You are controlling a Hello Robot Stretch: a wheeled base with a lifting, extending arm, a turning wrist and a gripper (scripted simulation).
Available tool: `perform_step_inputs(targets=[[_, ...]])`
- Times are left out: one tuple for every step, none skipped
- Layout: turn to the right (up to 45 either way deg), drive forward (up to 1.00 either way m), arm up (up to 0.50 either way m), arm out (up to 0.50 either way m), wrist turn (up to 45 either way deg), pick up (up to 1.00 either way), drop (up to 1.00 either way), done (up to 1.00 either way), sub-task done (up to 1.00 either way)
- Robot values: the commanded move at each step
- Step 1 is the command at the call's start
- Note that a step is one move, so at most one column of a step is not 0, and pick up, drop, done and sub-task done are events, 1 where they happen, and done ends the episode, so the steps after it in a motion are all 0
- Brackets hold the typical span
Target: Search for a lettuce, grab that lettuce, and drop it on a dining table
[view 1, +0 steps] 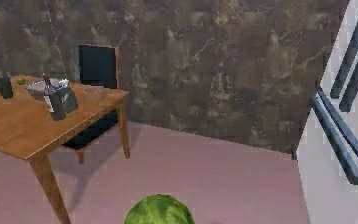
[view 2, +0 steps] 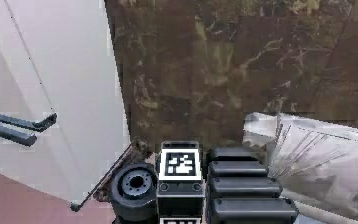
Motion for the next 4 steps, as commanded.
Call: perform_step_inputs(targets=[[0.0, 1.0, 0.0, 0.0, 0.0, 0.0, 0.0, 0.0, 0.0], [0.0, 0.5, 0.0, 0.0, 0.0, 0.0, 0.0, 0.0, 0.0], [21.0, 0.0, 0.0, 0.0, 0.0, 0.0, 0.0, 0.0, 0.0], [3.0, 0.0, 0.0, 0.0, 0.0, 0.0, 0.0, 0.0, 0.0]])
